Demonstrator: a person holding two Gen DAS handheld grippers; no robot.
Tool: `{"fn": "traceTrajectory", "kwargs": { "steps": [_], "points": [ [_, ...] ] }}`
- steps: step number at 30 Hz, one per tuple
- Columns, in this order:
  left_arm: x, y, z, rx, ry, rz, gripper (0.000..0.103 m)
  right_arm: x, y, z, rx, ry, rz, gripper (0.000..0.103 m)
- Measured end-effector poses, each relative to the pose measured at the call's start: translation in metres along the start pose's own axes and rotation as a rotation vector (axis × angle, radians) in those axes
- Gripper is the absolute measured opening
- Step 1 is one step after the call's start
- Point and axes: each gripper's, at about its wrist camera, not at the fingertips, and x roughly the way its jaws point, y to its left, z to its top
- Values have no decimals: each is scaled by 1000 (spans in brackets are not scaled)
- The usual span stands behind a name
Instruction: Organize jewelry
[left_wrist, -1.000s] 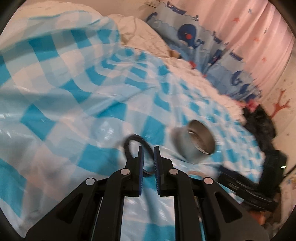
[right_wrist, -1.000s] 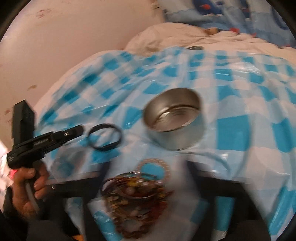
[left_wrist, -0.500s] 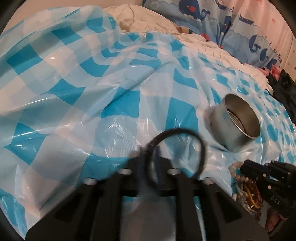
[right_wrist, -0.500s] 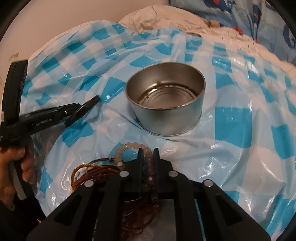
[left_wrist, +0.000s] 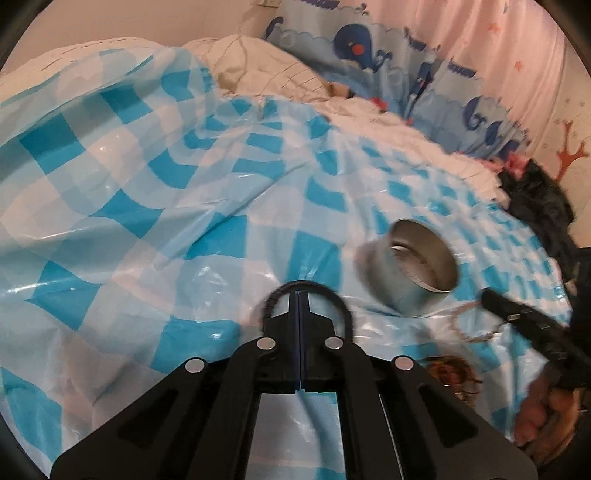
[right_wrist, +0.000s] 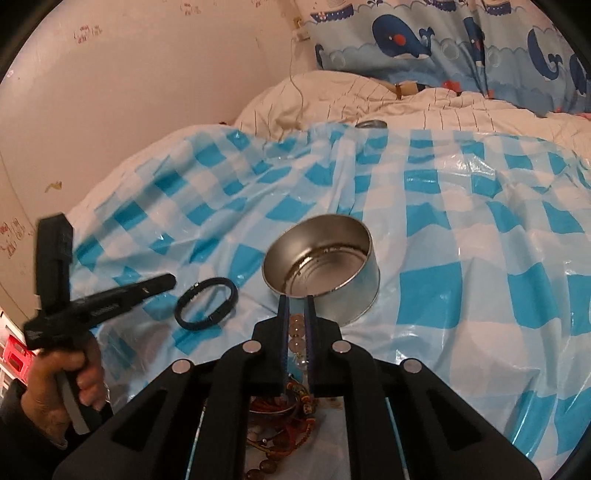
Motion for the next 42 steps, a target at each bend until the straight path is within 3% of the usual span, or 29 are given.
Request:
{"fn": "traceTrajectory", "kwargs": {
  "steps": [2, 4, 5, 6, 10, 11, 12, 13, 14, 21, 24, 29, 36, 40, 42],
  "points": [
    [12, 4, 1, 1, 21, 48, 5, 0, 0, 0, 1, -4, 3, 9],
    [22, 5, 1, 19, 40, 100, 24, -1, 1, 0, -2, -3, 8, 9],
    [28, 5, 0, 27, 47, 133, 46, -1, 1, 0, -3, -4, 11, 8],
    [31, 4, -1, 29, 51, 145, 56, -1, 2, 0, -4, -5, 14, 9],
    [42, 1, -6, 54, 88, 163, 56, -3, 3, 0, -6, -12, 25, 9],
    [43, 0, -7, 59, 85, 163, 51, -3, 3, 0, -7, -12, 27, 9],
    [42, 1, -8, 59, 79, 152, 21, -3, 4, -1, -8, -12, 28, 9],
    [43, 1, -8, 52, 86, 128, 13, -4, 4, -1, -10, -14, 28, 9],
    [41, 1, -7, 45, 80, 115, 11, -4, 4, -1, -11, -16, 28, 9],
    [18, 2, -1, 4, 14, 46, 9, -9, 3, 0, -9, -39, 34, 9],
    [6, 3, 4, -45, -17, -37, 9, -14, 3, 3, -4, -65, 48, 9],
    [0, -22, 18, -25, -49, -121, 9, -25, -2, 14, 37, -137, 99, 9],
    [26, -74, 36, 46, -34, -183, 9, -35, -15, 26, 88, -184, 135, 9],
    [51, -96, 44, 91, 8, -171, 10, -31, -23, 37, 104, -191, 139, 9],
    [59, -99, 46, 89, 30, -168, 18, -24, -27, 46, 117, -191, 151, 9]
  ]
}}
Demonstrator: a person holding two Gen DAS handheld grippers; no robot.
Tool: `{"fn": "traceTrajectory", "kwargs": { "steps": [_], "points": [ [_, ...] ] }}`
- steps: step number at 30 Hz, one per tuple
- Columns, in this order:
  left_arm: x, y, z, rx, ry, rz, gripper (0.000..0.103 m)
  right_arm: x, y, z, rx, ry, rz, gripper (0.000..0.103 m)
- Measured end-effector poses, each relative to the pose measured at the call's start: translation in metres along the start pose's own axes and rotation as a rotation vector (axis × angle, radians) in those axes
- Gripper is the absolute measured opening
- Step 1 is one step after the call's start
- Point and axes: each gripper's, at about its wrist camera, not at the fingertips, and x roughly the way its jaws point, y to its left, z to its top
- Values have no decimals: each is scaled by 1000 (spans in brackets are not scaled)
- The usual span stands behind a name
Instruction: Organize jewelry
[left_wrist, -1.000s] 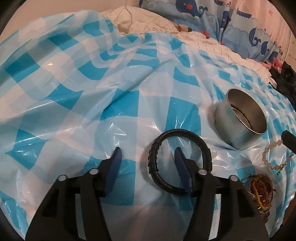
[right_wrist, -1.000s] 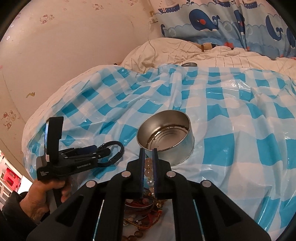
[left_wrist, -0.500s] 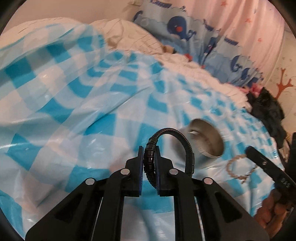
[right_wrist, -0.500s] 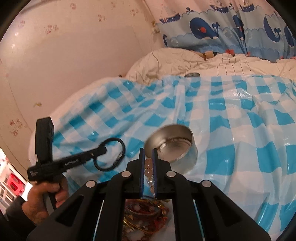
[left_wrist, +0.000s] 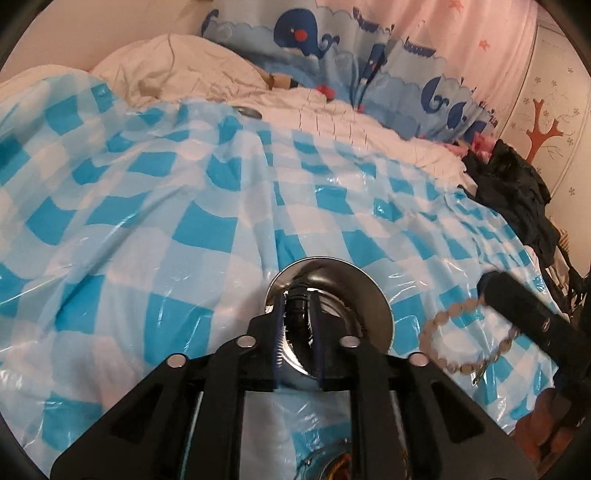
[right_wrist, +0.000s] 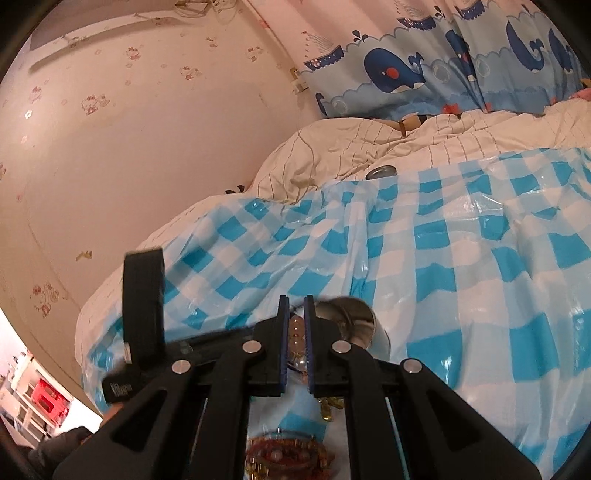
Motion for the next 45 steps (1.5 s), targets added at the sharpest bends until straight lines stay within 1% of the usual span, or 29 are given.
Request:
{"fn": "traceTrajectory", "kwargs": {
  "steps": [1, 3, 6, 7, 8, 9, 10, 12, 15, 16, 18, 19, 20, 21, 23, 27, 30, 33, 35, 37, 41, 45],
  "points": [
    [1, 1, 1, -8, 3, 1, 20, 7, -3, 5, 12, 1, 8, 9],
    [-6, 10, 2, -35, -9, 22, 34, 20, -8, 12, 34, 9, 25, 9],
    [-21, 27, 3, -84, -31, 52, 39, 49, -16, 13, 99, 65, 92, 9],
    [-27, 32, 3, -97, -37, 59, 40, 65, -18, 11, 103, 117, 65, 9],
    [-35, 38, 1, -110, -40, 69, 42, 73, -18, 8, 84, 136, -9, 12],
    [-41, 42, -1, -117, -41, 76, 43, 77, -18, 6, 54, 137, -78, 25],
    [-47, 44, -2, -120, -43, 80, 46, 75, -19, 5, 26, 123, -128, 36],
    [-62, 47, -8, -111, -49, 93, 53, 61, -21, 5, 21, 86, -185, 47],
    [-77, 46, -19, -95, -50, 97, 58, 43, -19, 1, -4, 87, -216, 48],
    [-82, 45, -24, -91, -50, 95, 59, 34, -17, -6, -6, 99, -222, 52],
    [-89, 45, -33, -93, -51, 90, 66, 20, -15, -21, -4, 129, -234, 58],
    [-90, 45, -36, -96, -49, 87, 67, 12, -16, -33, 0, 157, -249, 63],
    [-90, 46, -39, -105, -43, 77, 69, 6, -17, -41, 6, 177, -262, 65],
    [-90, 46, -41, -114, -37, 69, 70, 2, -17, -51, 17, 198, -277, 67],
    [-89, 46, -44, -136, -26, 45, 72, -7, -19, -70, 58, 230, -289, 67],
    [-89, 42, -45, -142, -24, 21, 74, -18, -24, -89, 111, 213, -304, 70],
    [-89, 38, -46, -143, -21, 3, 80, -13, -28, -96, 103, 198, -338, 70],
    [-87, 37, -46, -141, -9, 10, 80, -9, -30, -103, 88, 161, -381, 72],
    [-89, 38, -46, -147, -9, 4, 81, -7, -24, -105, 51, 150, -407, 74],
    [-90, 40, -46, -152, -16, 3, 82, -5, -21, -106, 29, 149, -413, 79],
    [-87, 41, -46, -157, -1, 1, 82, -6, -21, -106, 29, 141, -419, 79],
    [-80, 35, -49, -134, 38, -33, 82, -7, -22, -106, 37, 134, -414, 79]
  ]
}}
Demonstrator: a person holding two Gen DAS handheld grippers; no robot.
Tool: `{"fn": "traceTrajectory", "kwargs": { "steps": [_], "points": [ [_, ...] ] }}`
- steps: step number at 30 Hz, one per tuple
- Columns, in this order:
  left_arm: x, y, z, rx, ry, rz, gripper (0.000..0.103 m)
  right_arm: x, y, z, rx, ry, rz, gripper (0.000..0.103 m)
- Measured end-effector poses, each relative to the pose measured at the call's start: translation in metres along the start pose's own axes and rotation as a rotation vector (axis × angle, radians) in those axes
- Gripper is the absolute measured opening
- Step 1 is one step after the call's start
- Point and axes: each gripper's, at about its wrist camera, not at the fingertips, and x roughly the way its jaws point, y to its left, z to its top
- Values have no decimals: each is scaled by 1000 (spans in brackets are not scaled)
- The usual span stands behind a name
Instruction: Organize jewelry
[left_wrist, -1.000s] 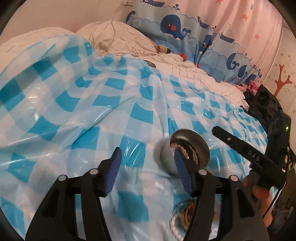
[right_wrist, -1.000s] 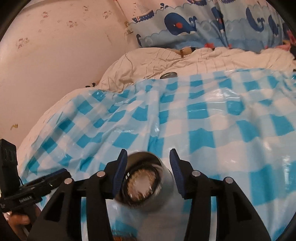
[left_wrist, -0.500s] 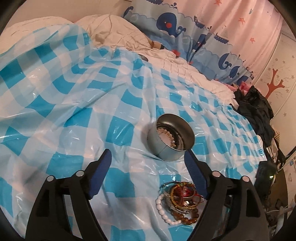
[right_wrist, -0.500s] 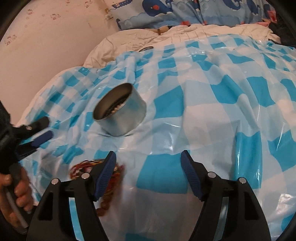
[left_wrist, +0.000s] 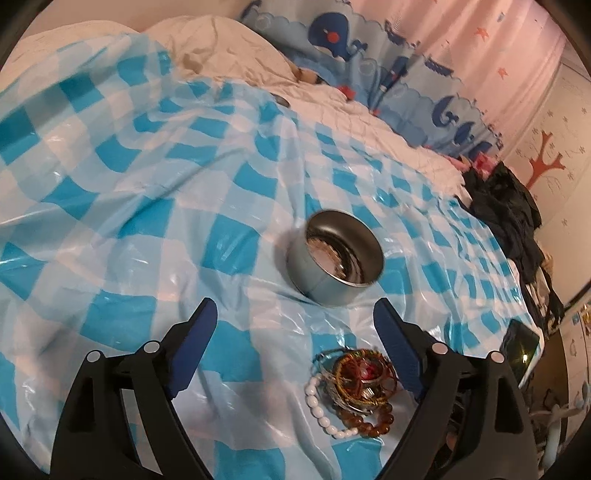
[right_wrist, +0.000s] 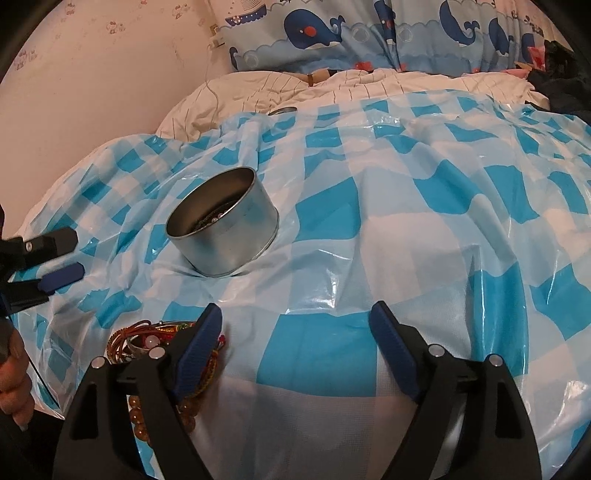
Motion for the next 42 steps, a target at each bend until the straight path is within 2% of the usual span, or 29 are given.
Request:
{"fn": "traceTrajectory", "kwargs": {
  "steps": [9, 16, 24, 42],
  "points": [
    [12, 4, -6, -5, 30, 38, 82, 2, 1, 1, -9, 4, 5, 83],
    [-2, 0, 0, 5, -6, 25, 82, 2, 2, 0, -14, -4, 13, 84],
    [-19, 5, 7, -39, -40, -15, 85, 2, 4, -2, -27, -8, 3, 84],
    [-13, 1, 1, -40, -16, -5, 86, 1, 5, -3, -36, -5, 10, 89]
  ]
}}
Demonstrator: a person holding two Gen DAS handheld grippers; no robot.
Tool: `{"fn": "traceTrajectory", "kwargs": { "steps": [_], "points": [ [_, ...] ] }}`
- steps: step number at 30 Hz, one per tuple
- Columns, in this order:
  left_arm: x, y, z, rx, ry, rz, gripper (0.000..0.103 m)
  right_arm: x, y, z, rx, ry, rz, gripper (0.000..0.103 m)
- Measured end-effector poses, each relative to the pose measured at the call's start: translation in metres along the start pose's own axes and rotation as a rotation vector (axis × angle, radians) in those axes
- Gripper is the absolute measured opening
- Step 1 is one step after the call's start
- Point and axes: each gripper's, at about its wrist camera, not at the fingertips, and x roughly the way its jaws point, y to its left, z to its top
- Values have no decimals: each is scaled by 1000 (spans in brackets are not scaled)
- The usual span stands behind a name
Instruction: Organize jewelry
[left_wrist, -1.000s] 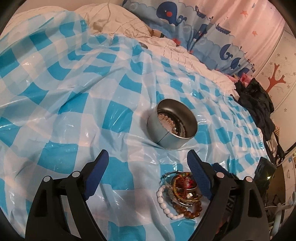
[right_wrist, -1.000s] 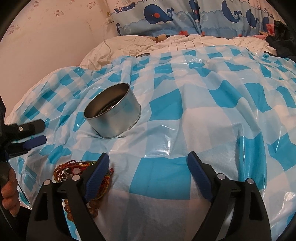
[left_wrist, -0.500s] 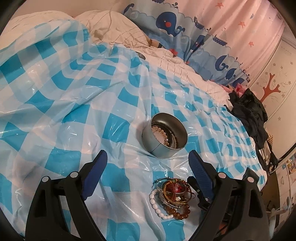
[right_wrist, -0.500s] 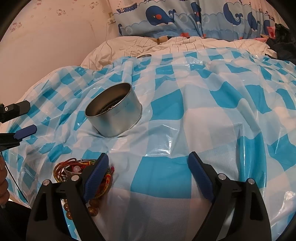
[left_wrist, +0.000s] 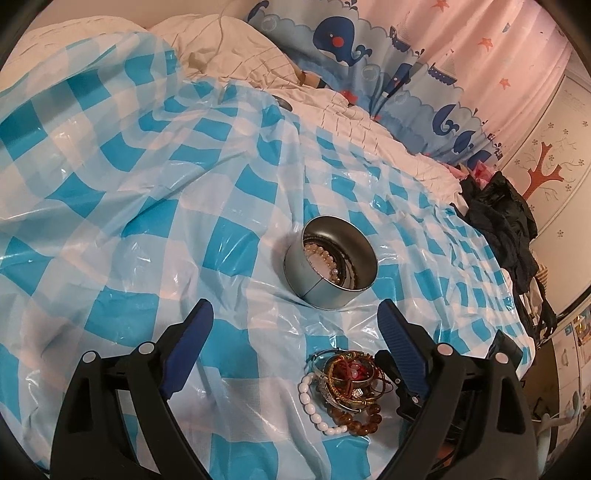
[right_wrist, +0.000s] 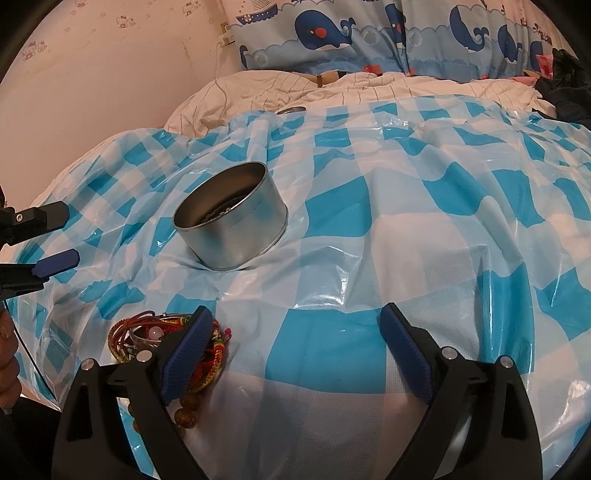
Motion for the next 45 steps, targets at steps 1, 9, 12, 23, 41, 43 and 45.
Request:
{"fn": "traceTrajectory", "kwargs": {
  "steps": [1, 9, 12, 23, 41, 43, 45],
  "points": [
    [0, 0, 0, 0, 0, -1, 86, 0, 0, 0, 0, 0, 0, 89],
    [0, 0, 0, -1, 2, 0, 87, 0, 0, 0, 0, 0, -1, 89],
    [0, 0, 1, 0, 2, 1, 87, 0, 1, 0, 0, 0, -1, 89],
    [1, 12, -2, -23, -6, 15, 87, 0, 1, -1, -1, -2, -2, 91],
    [-3, 35, 2, -70, 0, 63, 88, -18, 99, -16, -410, -51, 111, 89],
    [-2, 34, 2, -70, 1, 64, 88, -14, 102, -14, -420, -46, 122, 81],
    [-1, 33, 2, -69, 4, 65, 88, -12, 102, -11, -419, -33, 113, 72]
  ]
}}
